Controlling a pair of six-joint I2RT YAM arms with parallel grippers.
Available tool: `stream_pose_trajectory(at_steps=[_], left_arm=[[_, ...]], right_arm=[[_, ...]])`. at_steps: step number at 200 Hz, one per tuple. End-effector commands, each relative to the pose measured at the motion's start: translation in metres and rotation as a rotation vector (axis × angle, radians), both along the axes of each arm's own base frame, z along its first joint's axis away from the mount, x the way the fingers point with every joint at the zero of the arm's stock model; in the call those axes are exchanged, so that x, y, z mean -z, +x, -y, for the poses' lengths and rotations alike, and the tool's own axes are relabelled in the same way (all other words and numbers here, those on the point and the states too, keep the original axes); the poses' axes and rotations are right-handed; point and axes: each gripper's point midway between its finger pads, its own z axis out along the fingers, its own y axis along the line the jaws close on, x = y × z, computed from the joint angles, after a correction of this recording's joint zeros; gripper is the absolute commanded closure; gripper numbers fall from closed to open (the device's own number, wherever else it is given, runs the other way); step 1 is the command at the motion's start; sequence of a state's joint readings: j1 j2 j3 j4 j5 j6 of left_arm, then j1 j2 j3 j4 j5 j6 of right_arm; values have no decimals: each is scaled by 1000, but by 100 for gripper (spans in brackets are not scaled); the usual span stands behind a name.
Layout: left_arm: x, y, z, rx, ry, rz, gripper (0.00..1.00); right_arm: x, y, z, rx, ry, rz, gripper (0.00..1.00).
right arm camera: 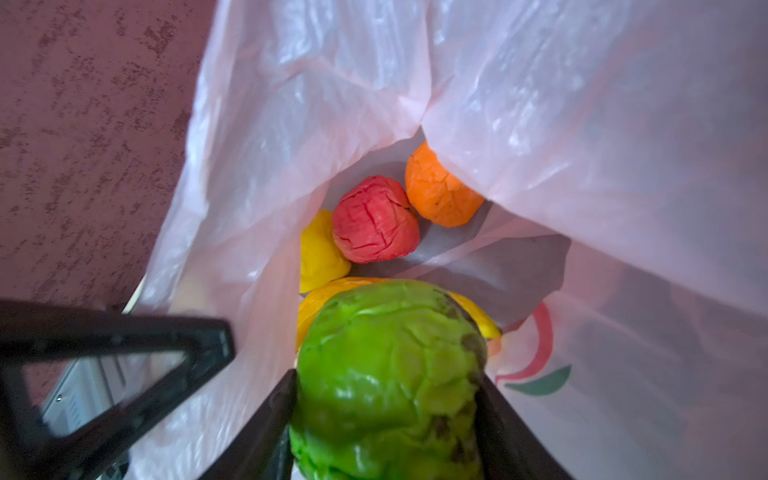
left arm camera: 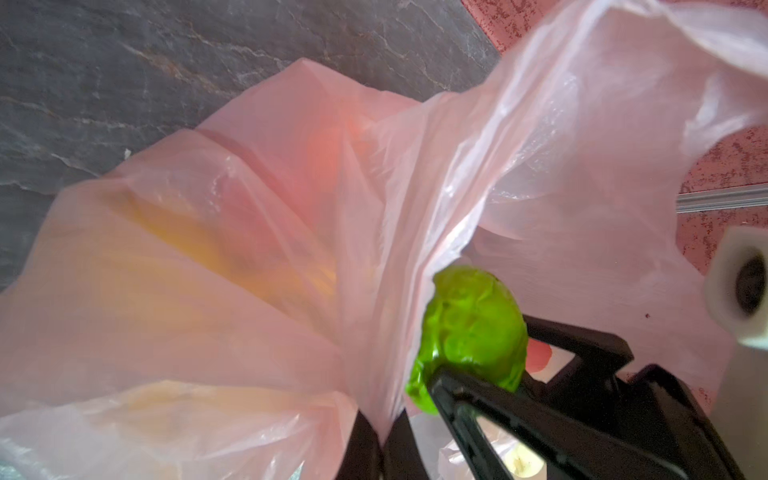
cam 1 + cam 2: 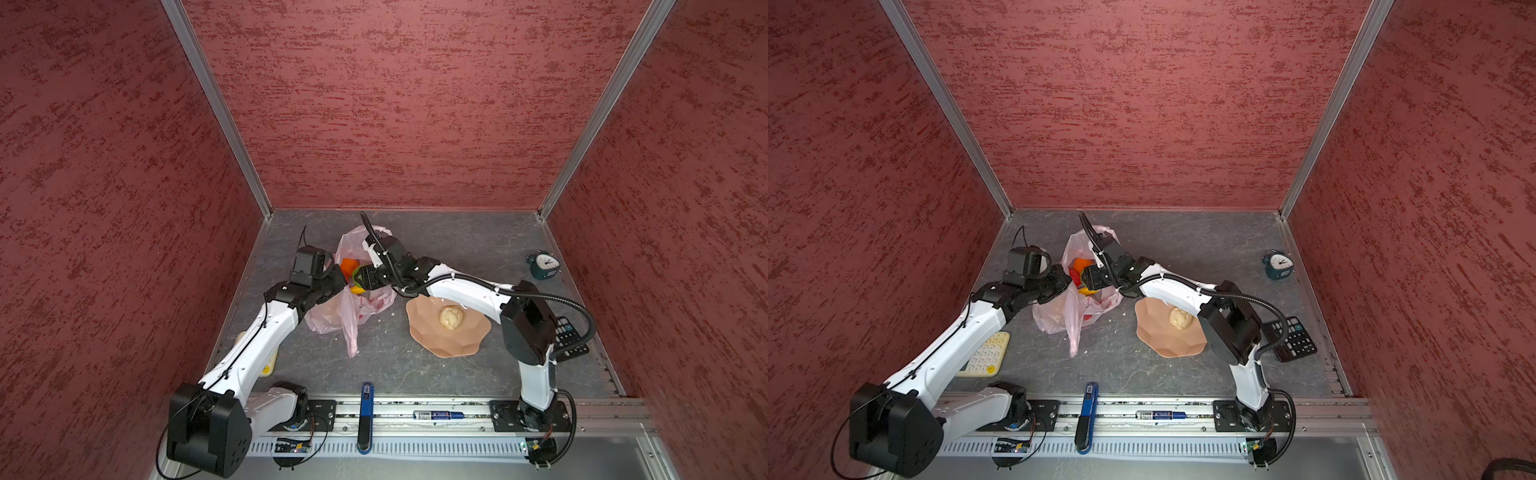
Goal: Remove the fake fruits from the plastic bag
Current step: 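Carry the green fruit with the right gripper into the peach bowl and release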
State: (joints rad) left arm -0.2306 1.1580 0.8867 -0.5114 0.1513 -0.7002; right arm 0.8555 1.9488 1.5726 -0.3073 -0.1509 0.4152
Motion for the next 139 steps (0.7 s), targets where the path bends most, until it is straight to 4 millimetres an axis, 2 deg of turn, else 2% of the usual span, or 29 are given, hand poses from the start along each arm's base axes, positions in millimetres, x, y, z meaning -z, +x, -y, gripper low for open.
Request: stream_pose_trajectory(at_steps=[1, 34, 65, 84, 93, 99, 117, 139], left_arm=[[-18, 14, -1, 10, 14, 60, 100], [-19, 17, -1, 24, 20, 52, 100], [-18, 13, -2, 28, 17, 41, 100], [-16, 11, -3, 31, 17, 34, 100], [-15, 11, -4, 34, 17, 29, 100], [-15, 10, -4, 39, 16, 26, 100], [-14, 8, -4, 52, 24, 16, 100], [-13, 3, -7, 70, 49, 0, 100]], right_arm=[[-49, -11, 13, -22, 53, 58, 61], [-82, -25, 46, 25, 31, 107, 61], [-89, -39, 88, 107, -39, 115, 62], [-86, -49, 113, 156, -75, 109, 62], [-77, -52, 124, 185, -104, 92, 62], [-83, -55, 135, 207, -101, 102, 62], [-63, -57, 160, 265, -157, 87, 62], [-31, -49, 189, 344, -219, 55, 62]])
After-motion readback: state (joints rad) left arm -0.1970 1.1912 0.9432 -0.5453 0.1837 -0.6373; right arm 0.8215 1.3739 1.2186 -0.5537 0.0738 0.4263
